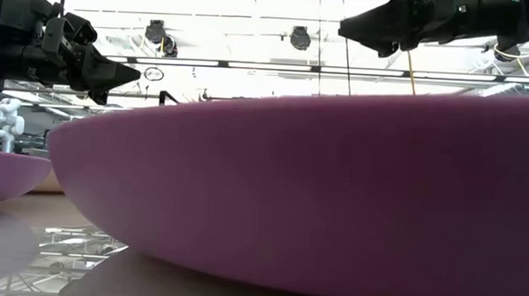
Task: Place and stack plates onto a shelf
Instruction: Stack the light pink plate on top of the pink plate on the shelf
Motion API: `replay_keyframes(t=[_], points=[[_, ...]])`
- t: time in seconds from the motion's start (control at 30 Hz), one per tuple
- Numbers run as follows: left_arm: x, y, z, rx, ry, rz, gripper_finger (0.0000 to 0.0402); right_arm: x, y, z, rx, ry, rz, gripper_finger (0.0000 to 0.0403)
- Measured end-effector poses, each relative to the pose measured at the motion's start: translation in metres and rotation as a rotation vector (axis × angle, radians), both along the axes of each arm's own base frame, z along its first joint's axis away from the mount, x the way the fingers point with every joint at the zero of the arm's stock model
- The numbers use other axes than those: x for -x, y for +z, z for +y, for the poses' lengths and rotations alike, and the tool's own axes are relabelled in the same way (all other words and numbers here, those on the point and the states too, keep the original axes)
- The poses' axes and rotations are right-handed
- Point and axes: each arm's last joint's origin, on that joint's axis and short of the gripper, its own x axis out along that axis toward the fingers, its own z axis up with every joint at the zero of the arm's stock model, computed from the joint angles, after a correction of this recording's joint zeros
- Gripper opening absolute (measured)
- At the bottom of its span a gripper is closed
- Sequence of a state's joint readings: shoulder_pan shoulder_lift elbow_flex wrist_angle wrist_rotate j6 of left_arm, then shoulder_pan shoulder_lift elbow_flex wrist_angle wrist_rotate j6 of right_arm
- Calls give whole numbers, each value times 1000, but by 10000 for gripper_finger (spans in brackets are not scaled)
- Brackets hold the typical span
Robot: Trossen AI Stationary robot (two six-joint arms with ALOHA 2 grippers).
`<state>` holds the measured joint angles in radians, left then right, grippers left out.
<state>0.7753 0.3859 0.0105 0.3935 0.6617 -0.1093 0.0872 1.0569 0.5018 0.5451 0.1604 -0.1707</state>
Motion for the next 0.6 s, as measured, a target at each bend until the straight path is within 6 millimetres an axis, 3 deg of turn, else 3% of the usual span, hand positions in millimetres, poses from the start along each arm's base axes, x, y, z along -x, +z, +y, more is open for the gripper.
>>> replay_keyframes(t=[0.17,0.47,0.6], points=[[0,2,0,-13,0,-13,12,0,4,0,14,1,-37,128],[3,26,-3,-117,-11,-217,12,0,8,0,17,1,-76,128],[2,23,-3,28,-38,-202,12,0,7,0,6,0,-66,128]])
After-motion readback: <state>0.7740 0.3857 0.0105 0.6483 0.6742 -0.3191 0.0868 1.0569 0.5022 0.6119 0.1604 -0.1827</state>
